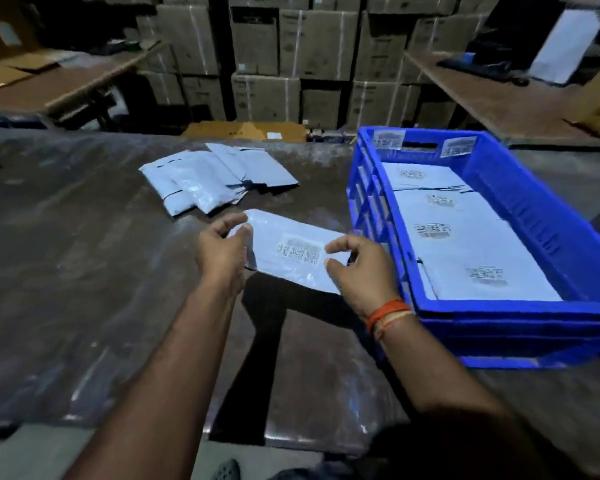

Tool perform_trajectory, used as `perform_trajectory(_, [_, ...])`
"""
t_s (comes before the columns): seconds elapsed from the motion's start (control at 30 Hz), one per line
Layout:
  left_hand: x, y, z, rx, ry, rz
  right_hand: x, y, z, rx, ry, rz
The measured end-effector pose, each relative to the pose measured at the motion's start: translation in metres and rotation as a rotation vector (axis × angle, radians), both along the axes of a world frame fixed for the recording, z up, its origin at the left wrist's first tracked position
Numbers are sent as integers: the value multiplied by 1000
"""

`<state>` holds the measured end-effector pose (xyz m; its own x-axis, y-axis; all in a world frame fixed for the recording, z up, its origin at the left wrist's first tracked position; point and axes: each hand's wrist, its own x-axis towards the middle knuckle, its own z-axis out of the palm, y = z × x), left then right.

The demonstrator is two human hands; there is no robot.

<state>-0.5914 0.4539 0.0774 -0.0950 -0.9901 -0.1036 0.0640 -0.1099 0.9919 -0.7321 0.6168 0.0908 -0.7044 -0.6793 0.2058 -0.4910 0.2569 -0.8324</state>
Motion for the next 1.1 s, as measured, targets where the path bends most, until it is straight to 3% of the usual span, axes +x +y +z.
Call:
perform_trajectory(0.17, [30, 6, -50, 17, -210, -75, 8, -11, -60, 93, -144, -33])
perform_trajectory(0.43, [47, -26, -101, 64, -624, -177, 18, -17, -96, 361, -237, -44])
perform_trajectory(0.53, [34, -45, -89, -31, -788, -213, 38, -24, -106, 401, -334, -19])
perform_trajectory(0.67, [8, -77, -94, -235, -839, -406, 83, -32, -106, 429, -544, 189])
perform_trajectory(0.77, [8, -63, -74, -347, -907, -358, 93, -37, -99, 353, -747, 225])
perform_trajectory(0.87, [21, -45, -72, -133, -973, -171, 75, -44, -105, 294, -401, -34])
perform_trajectory(0.93, [29, -36, -81, -30, -1055, -192, 67, -48, -101, 343, -238, -87])
perform_trajectory(1.03, [31, -39, -86, -73, -1110, -342, 80, -56, -91, 417, -230, -39])
perform_trajectory(1.1, [26, -46, -81, -194, -1046, -478, 95, -60, -96, 416, -303, 32])
